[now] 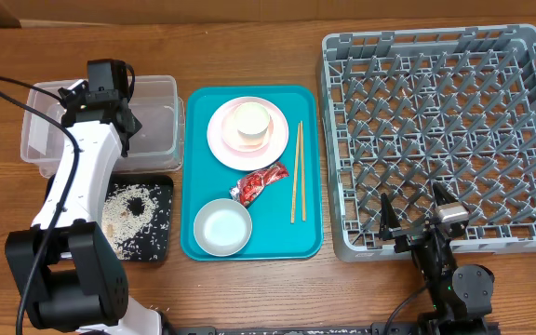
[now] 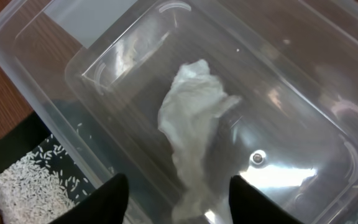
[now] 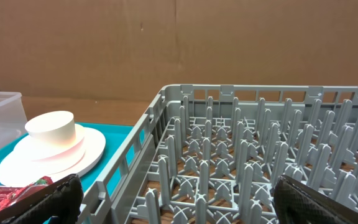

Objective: Sort waste into correct bins and load items into the dishwasher
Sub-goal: 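Carry the tissue to the clear plastic bin and release it, then move the left gripper to the red wrapper and grasp it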

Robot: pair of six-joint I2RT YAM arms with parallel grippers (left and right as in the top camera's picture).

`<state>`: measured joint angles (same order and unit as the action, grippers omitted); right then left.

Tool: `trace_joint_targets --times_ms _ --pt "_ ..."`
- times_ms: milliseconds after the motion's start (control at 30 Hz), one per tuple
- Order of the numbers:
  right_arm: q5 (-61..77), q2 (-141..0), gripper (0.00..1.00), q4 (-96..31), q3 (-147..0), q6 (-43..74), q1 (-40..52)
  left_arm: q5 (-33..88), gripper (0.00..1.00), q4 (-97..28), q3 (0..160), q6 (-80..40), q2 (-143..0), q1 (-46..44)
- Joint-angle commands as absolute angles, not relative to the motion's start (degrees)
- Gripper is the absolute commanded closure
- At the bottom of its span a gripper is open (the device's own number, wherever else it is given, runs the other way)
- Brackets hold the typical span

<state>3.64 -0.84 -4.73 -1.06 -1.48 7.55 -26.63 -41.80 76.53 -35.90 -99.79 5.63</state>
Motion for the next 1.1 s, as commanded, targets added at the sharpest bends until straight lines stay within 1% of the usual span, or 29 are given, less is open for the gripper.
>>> trace_joint_targets --times_ms 0,33,67,233,333,367,467,500,567,633,700,767,933,1067 --pt "3.7 -0.2 0.00 -4.5 -0.4 -1.3 7.8 -27.3 0.27 -41.6 76.8 -35.2 -99.9 5.6" --pt "3.7 -0.2 0.00 -4.5 -0.4 -1.3 7.8 -26.6 0.23 -42.1 77.0 -34.5 -99.6 5.4" --pt "3.7 -0.2 0.00 -4.5 -0.4 -1.3 7.8 -25.8 0.20 -42.7 77.1 -34.2 -99.5 5.2" --pt "3.7 -0.2 0.00 -4.5 -0.4 -1.3 7.8 -20.1 0.20 -46.2 77.8 -33.5 -96.9 3.4" --pt "3.7 -0.2 0.00 -4.5 -0.4 -1.3 7.8 -6.2 0.20 -48.0 77.8 -22.4 -92.6 1.1" --pt "3.7 -0.2 0.00 -4.5 -0.4 -1.3 7.8 -4.1 0.20 -48.2 77.8 -20.8 -92.1 0.8" --pt "3.7 -0.2 0.00 -4.5 -0.4 -1.3 7.8 8.3 0.18 -49.1 77.8 -12.0 -89.5 -0.5" --pt "3.7 -0.2 0.00 -4.5 -0.4 -1.3 7.8 12.7 0.17 -49.5 77.8 -9.9 -88.9 -0.8" --pt "3.7 -0.2 0.00 -4.5 -0.4 -1.3 7.8 20.4 0.11 -50.7 77.8 -6.5 -88.5 -1.3" --pt "3.7 -0.2 0.00 -4.5 -0.4 -1.3 7.8 25.8 0.09 -52.4 77.8 -3.9 -88.6 -1.8" --pt "3.7 -0.2 0.00 -4.5 -0.4 -1.3 7.8 26.9 0.09 -54.2 77.8 -3.4 -88.8 -2.3" --pt "3.7 -0.2 0.00 -4.5 -0.4 -1.3 7.8 26.4 0.12 -55.8 77.7 -3.4 -89.0 -2.9" --pt "3.7 -0.2 0.00 -4.5 -0.4 -1.3 7.8 26.5 0.12 -57.7 77.7 -3.4 -90.3 -4.5" --pt "3.7 -0.2 0.00 -4.5 -0.4 -1.3 7.8 26.5 0.16 -58.5 77.7 -3.4 -92.1 -7.0"
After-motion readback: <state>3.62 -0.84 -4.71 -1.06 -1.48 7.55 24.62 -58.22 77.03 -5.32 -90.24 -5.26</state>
